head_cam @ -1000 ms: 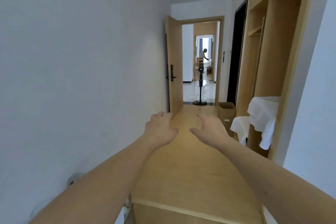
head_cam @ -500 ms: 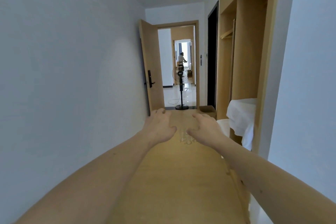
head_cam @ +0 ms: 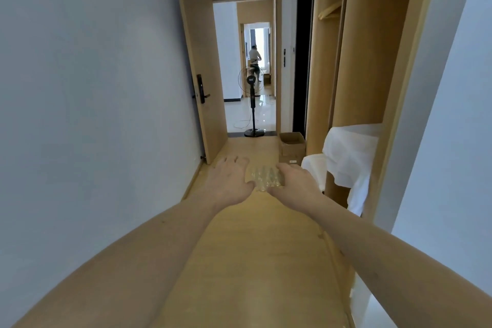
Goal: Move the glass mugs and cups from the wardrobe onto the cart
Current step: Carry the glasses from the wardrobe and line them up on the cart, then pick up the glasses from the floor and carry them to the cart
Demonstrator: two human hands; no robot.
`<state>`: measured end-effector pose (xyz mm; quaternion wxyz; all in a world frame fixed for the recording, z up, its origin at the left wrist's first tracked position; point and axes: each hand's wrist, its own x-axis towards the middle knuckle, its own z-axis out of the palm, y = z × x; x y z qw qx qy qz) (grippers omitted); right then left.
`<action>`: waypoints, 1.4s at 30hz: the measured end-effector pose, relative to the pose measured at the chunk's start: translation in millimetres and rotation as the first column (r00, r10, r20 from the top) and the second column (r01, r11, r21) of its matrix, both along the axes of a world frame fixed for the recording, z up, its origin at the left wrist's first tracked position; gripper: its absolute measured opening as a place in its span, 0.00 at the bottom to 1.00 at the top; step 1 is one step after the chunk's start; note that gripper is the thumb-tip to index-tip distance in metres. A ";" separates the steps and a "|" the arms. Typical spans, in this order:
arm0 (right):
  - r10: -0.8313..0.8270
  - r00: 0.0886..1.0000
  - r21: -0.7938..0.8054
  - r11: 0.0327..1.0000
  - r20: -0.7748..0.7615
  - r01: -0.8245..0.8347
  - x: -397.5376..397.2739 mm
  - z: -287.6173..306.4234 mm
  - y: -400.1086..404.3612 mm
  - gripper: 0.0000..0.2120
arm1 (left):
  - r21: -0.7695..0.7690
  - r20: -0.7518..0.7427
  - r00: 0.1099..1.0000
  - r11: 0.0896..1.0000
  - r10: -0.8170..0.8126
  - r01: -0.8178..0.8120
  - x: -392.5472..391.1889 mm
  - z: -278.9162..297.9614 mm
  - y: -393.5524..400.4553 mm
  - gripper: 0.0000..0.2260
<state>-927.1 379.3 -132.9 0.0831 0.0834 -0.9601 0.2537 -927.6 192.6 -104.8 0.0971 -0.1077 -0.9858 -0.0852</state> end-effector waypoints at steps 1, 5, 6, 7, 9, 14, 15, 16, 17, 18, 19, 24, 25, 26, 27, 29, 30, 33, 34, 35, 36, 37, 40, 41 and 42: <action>-0.005 1.000 -0.002 1.000 0.012 0.005 -10.9 -5.1 0.2 0.28 | 0.005 0.004 1.000 1.000 -0.005 0.005 -13.1 -5.6 -0.7 0.29; -0.060 0.997 0.002 0.998 0.037 0.060 -59.7 -23.2 0.8 0.32 | 0.003 0.039 0.999 0.999 -0.034 0.034 -69.7 -24.5 -9.9 0.29; -0.077 0.996 -0.005 0.997 0.039 0.077 -74.1 -26.7 -0.3 0.31 | -0.004 0.054 0.998 0.999 -0.041 0.041 -85.6 -27.6 -13.4 0.29; -0.090 0.995 -0.015 0.996 0.038 0.091 -89.1 -29.0 -2.0 0.29 | -0.013 0.069 0.997 0.999 -0.045 0.046 -101.7 -29.8 -17.4 0.29; -0.111 0.994 -0.030 0.993 0.027 0.111 -119.4 -31.3 -6.9 0.24 | -0.027 0.092 0.995 0.998 -0.049 0.051 -135.5 -31.6 -25.1 0.29; -0.148 0.987 -0.030 0.988 0.055 0.150 -198.8 -39.6 -28.4 0.27 | -0.027 0.127 0.988 0.995 -0.091 0.095 -224.1 -35.0 -45.4 0.29; -0.162 0.984 -0.029 0.986 0.071 0.165 -213.7 -42.0 -33.3 0.28 | -0.031 0.134 0.986 0.994 -0.101 0.106 -241.3 -36.6 -49.1 0.29; -0.180 0.979 -0.026 0.983 0.091 0.183 -228.0 -45.0 -38.4 0.29 | -0.031 0.146 0.984 0.993 -0.106 0.112 -258.0 -38.8 -52.9 0.29; -0.195 0.975 -0.024 0.980 0.111 0.199 -241.9 -48.7 -43.1 0.30 | -0.028 0.158 0.981 0.993 -0.109 0.115 -274.2 -41.5 -56.8 0.29; -0.205 0.970 -0.024 0.977 0.127 0.210 -255.0 -52.8 -47.6 0.31 | -0.028 0.169 0.979 0.993 -0.111 0.118 -289.5 -45.0 -61.0 0.29; -0.214 0.967 -0.023 0.975 0.141 0.219 -267.3 -57.5 -51.7 0.31 | -0.034 0.176 0.978 0.992 -0.113 0.121 -304.0 -49.2 -65.2 0.30; -0.254 0.938 0.019 0.966 0.236 0.257 -317.8 -87.3 -63.8 0.37 | -0.041 0.220 0.969 0.992 -0.111 0.123 -364.9 -67.3 -76.0 0.30; -0.252 0.934 0.027 0.967 0.253 0.254 -327.8 -92.3 -65.0 0.37 | -0.037 0.229 0.968 0.992 -0.106 0.117 -375.6 -70.0 -75.9 0.30; -0.247 0.932 0.034 0.969 0.264 0.246 -339.1 -96.4 -65.5 0.37 | -0.033 0.236 0.966 0.993 -0.102 0.113 -386.6 -73.1 -75.3 0.30; -0.239 0.932 0.038 0.971 0.273 0.237 -350.3 -98.9 -65.0 0.38 | -0.028 0.243 0.965 0.994 -0.100 0.110 -396.8 -76.0 -74.2 0.30; -0.216 0.934 0.037 0.976 0.285 0.214 -376.1 -103.5 -62.6 0.37 | -0.019 0.254 0.963 0.995 -0.094 0.102 -418.2 -83.9 -71.4 0.29; -0.204 0.936 0.031 0.979 0.286 0.203 -389.1 -106.0 -60.6 0.37 | -0.013 0.257 0.962 0.996 -0.086 0.092 -428.5 -88.4 -69.6 0.29; -0.169 0.947 0.015 0.985 0.274 0.171 -428.6 -109.9 -53.3 0.37 | -0.007 0.274 0.960 0.998 -0.052 0.056 -459.7 -97.2 -63.6 0.29; -0.161 0.947 0.009 0.986 0.277 0.165 -441.4 -111.3 -49.7 0.37 | -0.010 0.280 0.959 0.999 -0.036 0.040 -470.2 -99.1 -61.0 0.29; -0.155 0.947 0.000 0.987 0.282 0.162 -455.7 -112.7 -44.9 0.37 | -0.010 0.286 0.958 1.000 -0.016 0.020 -482.0 -101.0 -57.5 0.29; -0.151 0.946 -0.008 0.987 0.288 0.160 -469.9 -114.0 -38.4 0.37 | -0.006 0.296 0.955 1.000 0.002 -0.001 -494.0 -102.7 -53.7 0.30; -0.150 0.944 -0.015 0.987 0.294 0.161 -483.6 -115.4 -31.7 0.37 | -0.005 0.309 0.951 1.000 0.018 -0.018 -505.8 -103.7 -49.7 0.30; -0.150 0.933 -0.015 0.986 0.326 0.163 -519.8 -121.5 -11.1 0.36 | -0.022 0.340 0.939 0.998 0.059 -0.054 -539.8 -106.4 -36.2 0.30; -0.147 0.931 -0.008 0.987 0.335 0.159 -530.1 -124.3 -5.6 0.36 | -0.027 0.345 0.936 0.998 0.070 -0.065 -549.7 -108.2 -31.8 0.30; -0.145 0.929 -0.001 0.988 0.340 0.155 -540.7 -127.3 -0.8 0.36 | -0.031 0.347 0.934 0.997 0.080 -0.074 -560.0 -110.8 -27.3 0.30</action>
